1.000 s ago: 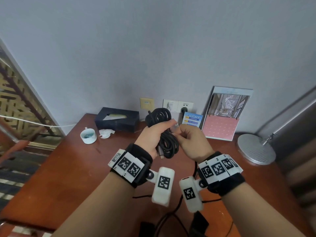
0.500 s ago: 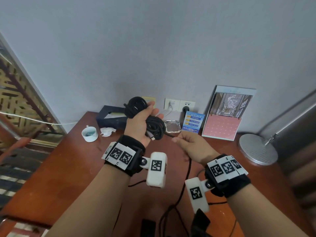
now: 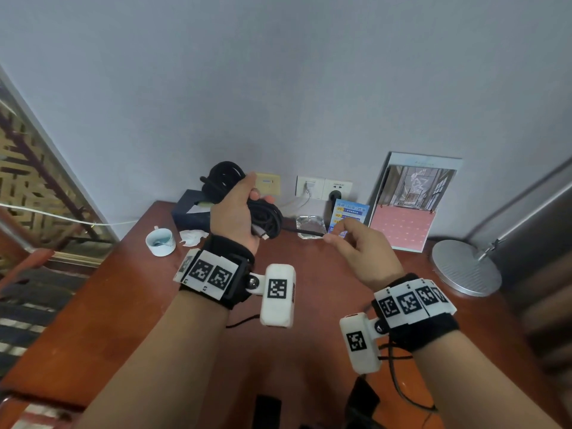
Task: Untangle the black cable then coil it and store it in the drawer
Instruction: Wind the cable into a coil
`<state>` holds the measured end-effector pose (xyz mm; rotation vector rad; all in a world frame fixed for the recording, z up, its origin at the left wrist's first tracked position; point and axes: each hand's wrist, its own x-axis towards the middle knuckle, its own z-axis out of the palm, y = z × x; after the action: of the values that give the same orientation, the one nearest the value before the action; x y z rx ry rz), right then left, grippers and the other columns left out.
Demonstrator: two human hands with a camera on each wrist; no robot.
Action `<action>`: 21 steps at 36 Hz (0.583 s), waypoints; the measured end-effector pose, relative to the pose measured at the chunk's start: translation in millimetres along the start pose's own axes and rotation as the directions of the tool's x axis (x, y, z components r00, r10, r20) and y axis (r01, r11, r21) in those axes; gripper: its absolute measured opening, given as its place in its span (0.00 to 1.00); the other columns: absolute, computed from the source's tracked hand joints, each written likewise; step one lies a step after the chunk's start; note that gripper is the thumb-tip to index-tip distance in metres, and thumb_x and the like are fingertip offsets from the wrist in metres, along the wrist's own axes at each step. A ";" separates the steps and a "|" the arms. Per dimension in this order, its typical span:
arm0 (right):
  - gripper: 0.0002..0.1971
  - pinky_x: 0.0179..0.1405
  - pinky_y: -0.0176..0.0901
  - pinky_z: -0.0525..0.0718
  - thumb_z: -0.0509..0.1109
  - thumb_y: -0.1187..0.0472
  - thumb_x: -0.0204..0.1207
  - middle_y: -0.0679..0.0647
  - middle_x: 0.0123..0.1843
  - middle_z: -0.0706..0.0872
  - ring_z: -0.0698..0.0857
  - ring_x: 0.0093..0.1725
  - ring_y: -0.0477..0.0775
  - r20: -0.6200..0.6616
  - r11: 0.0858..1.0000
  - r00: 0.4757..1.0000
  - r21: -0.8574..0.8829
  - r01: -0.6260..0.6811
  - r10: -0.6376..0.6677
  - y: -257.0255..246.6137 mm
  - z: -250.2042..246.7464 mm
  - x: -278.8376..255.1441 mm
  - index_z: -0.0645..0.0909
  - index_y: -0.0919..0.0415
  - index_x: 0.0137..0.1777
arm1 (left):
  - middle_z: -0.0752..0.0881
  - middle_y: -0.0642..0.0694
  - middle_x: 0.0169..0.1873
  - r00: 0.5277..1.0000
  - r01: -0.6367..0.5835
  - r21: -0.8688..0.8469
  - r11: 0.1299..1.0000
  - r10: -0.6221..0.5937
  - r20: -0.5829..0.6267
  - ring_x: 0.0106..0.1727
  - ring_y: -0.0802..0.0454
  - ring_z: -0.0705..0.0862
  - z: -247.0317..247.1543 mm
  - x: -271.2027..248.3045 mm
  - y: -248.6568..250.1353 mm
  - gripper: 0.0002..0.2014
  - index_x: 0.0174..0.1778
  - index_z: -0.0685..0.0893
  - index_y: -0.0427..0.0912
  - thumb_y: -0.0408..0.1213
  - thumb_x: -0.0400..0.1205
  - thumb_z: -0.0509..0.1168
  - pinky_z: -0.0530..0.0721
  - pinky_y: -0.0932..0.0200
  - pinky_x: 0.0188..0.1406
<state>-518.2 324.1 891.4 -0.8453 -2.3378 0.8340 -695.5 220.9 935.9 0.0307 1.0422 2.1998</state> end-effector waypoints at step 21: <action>0.21 0.44 0.51 0.83 0.50 0.47 0.81 0.51 0.49 0.83 0.83 0.48 0.51 0.395 0.854 0.820 -0.140 0.501 -0.416 -19.7 -4.3 -4.2 0.81 0.51 0.62 | 0.84 0.53 0.27 0.852 -0.523 0.816 0.247 0.183 0.490 0.23 0.61 0.85 -1.8 -1.6 -11.7 0.13 0.42 0.79 0.51 0.57 0.79 0.68 0.74 0.75 0.24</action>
<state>-520.1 310.7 906.9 -0.1814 -2.8329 0.5269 -688.0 223.8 927.1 1.2332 2.1519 1.4701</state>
